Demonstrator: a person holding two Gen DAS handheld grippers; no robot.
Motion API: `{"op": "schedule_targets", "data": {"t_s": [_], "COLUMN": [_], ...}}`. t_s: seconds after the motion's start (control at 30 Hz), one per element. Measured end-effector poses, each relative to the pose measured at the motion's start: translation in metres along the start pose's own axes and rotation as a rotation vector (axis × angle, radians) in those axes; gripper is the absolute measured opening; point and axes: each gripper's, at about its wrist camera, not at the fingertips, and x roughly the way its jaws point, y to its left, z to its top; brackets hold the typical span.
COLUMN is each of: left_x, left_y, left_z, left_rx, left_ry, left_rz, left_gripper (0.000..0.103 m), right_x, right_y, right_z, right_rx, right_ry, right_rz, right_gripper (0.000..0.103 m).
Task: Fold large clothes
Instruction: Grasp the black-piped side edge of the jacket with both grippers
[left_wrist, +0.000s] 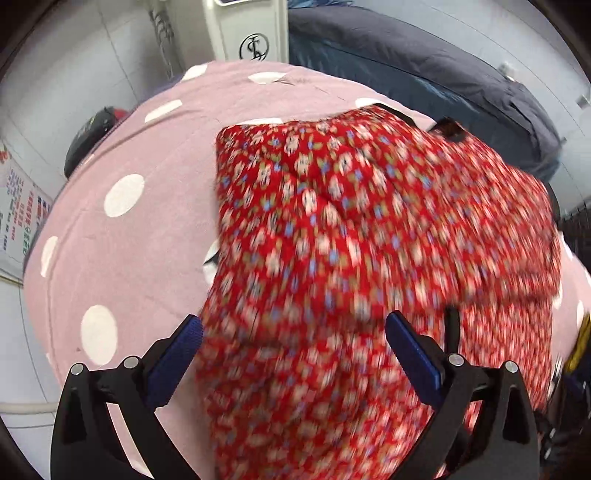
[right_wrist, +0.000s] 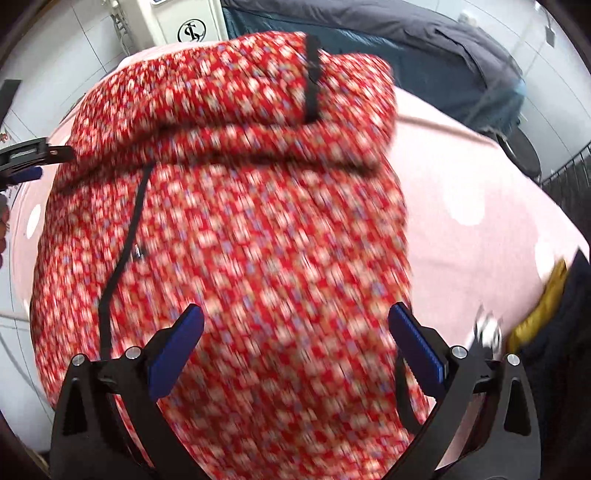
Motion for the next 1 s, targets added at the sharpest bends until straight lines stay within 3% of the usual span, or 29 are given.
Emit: {"op": "schedule_targets", "data": {"t_s": [0.2,0.33,0.47,0.77,0.9,1.0], "left_x": [-0.017,-0.032,-0.043,-0.049,-0.043,-0.04], "left_y": [0.036,0.073,0.087,0.09,0.1,0.103], "left_z": [-0.054,-0.092,-0.126,-0.192,-0.217,-0.238], "left_rx": [0.0,-0.03,0.007,0.025,0.027,0.068], "left_ry": [0.035,0.059,0.073,0.148,0.191,0.227], "left_rz": [0.051,0.035,0.011,-0.148,-0.241,-0.26], "left_gripper": [0.096,0.095,0.094,0.093,0.093,0.093], "right_x": [-0.008,-0.007,0.0,0.001,-0.012,-0.016], "right_y": [-0.032,-0.055,-0.07,-0.086,-0.11,-0.135], "right_z": [-0.046,-0.075,-0.093,-0.128,-0.149,-0.169], "right_rx": [0.069,0.116,0.152,0.153,0.18,0.226], "right_ry": [0.039,0.057,0.105,0.161,0.17,0.188], "right_rz": [0.032,0.081,0.098,0.136,0.147,0.154], "right_gripper": [0.098,0.098,0.098,0.098,0.098,0.098]}}
